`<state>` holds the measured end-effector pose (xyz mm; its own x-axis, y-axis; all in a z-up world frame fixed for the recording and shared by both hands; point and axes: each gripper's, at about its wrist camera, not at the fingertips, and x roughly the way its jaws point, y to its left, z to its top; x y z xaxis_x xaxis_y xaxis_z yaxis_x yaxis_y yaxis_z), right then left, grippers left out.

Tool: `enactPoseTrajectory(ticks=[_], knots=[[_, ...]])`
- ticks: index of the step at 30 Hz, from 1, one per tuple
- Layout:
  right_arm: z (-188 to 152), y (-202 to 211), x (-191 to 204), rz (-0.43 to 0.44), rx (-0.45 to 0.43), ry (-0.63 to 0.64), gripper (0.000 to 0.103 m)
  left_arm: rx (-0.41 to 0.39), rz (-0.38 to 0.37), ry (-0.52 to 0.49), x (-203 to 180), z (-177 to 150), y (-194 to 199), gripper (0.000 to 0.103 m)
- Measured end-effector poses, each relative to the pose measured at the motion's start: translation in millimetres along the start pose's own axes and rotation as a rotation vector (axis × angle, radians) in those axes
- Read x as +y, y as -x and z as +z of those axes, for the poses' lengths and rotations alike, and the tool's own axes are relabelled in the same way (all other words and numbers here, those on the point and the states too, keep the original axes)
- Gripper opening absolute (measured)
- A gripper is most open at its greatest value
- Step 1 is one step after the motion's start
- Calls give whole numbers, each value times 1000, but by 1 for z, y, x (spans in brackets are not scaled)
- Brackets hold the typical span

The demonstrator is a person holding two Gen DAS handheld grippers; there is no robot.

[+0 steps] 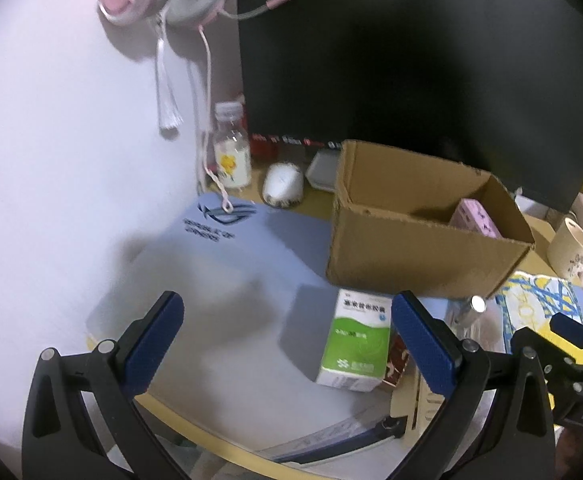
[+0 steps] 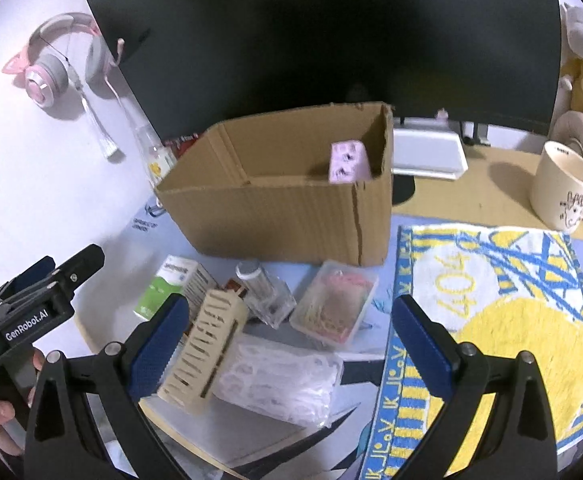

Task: Organize objects
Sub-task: 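Grasp the green medicine box with the left tool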

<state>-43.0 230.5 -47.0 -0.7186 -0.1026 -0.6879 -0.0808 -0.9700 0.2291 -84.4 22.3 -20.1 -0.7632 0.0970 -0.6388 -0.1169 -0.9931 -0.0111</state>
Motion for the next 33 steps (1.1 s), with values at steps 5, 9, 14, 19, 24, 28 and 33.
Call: enactPoseTrajectory(ticks=[5,9,14,19,24,28,33], knots=[[-6,-8,-3,-10,28,-4,103,55,-14,-38,-9,-6,-15,103],[-10,-12,-5,-11,44,-1,103,89,-32,-48,-15,-10,-24,103],[-15,-17,-5,-16,62,4,103,115,-28,-62,-20,-12,-33,103],[-18,-22,-3,-23,82,18,103,144,-31,-61,-22,-13,-43,103],[-20,-28,0,-30,103,33,103,164,-43,-64,-24,-14,-49,103],[-22,-31,1,-31,113,39,103,183,-61,-73,-27,-15,-53,103],[-26,-35,2,-29,127,33,103,204,-75,-86,-32,-17,-58,103]])
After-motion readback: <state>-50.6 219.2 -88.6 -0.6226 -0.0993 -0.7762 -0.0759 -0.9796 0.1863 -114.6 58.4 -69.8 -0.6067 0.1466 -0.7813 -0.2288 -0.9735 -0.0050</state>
